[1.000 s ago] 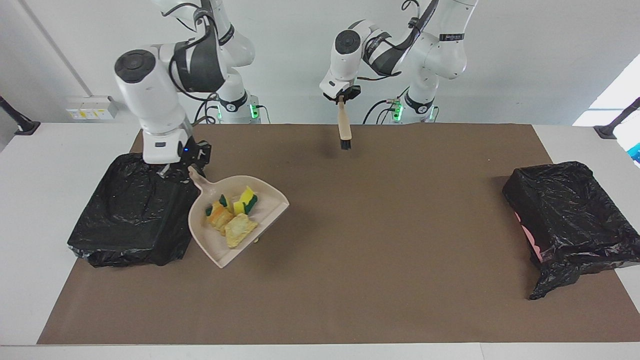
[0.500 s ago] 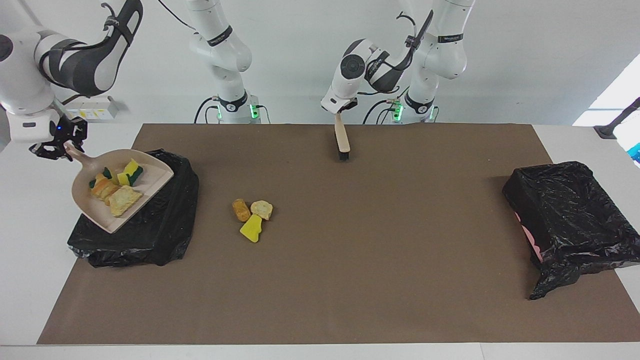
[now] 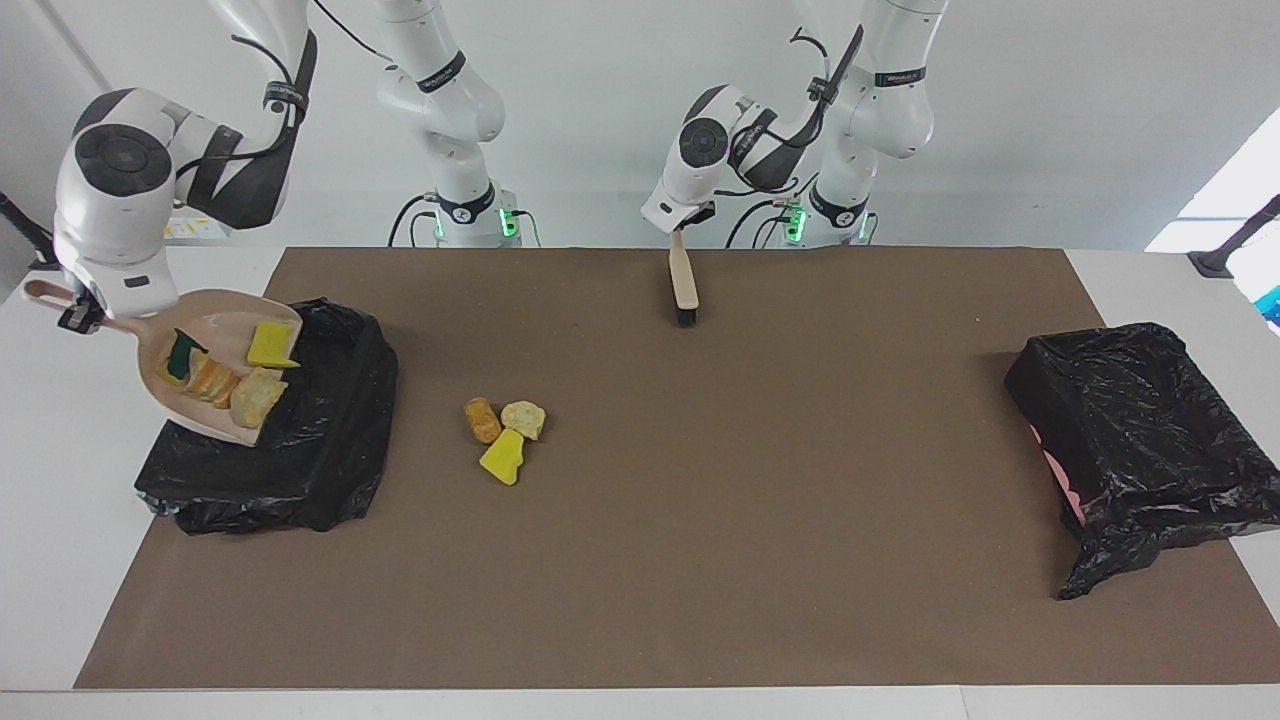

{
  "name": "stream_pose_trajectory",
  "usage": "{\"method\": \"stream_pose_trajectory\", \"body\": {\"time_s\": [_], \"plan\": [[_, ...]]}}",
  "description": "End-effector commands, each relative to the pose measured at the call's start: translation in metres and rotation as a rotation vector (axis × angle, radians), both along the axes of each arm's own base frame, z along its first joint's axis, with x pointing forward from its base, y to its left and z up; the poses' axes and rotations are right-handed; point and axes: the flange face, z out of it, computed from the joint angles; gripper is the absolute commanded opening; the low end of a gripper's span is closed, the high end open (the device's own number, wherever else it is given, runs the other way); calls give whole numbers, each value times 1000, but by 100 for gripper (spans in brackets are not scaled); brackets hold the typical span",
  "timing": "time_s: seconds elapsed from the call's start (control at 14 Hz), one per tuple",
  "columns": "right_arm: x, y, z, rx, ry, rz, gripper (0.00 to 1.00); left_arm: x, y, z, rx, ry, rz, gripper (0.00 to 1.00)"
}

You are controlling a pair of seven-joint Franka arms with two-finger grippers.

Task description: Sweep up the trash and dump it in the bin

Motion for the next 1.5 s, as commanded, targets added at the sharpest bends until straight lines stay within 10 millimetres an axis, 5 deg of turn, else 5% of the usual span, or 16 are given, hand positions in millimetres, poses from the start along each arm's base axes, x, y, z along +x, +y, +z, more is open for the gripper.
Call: {"method": "stream_pose_trajectory", "body": {"time_s": [0.0,0.14,0.36,0.5,0.57,0.64,0.71,0.93,1.43], "plan": [[0,14,4,-91,49,97,0,4,-3,1,-26,12,-11,11],[4,28,3,-142,69,128,0,4,-2,1,-26,11,-14,41],[9,51,3,-245,85,112,0,6,-1,2,-25,5,-25,41],[21,91,14,-339,90,151,0,10,-3,2,-25,4,-23,44],[25,108,21,-389,91,152,0,23,-2,7,-29,-13,-12,53],[27,121,27,-404,84,165,0,39,-1,16,-35,-51,-11,84],[28,125,28,-410,78,166,0,50,-4,27,-44,-95,-29,100],[35,139,38,-528,35,207,0,98,9,55,-13,-242,-82,100],[31,223,67,-583,-58,141,0,254,114,93,0,-439,-189,100]]}}
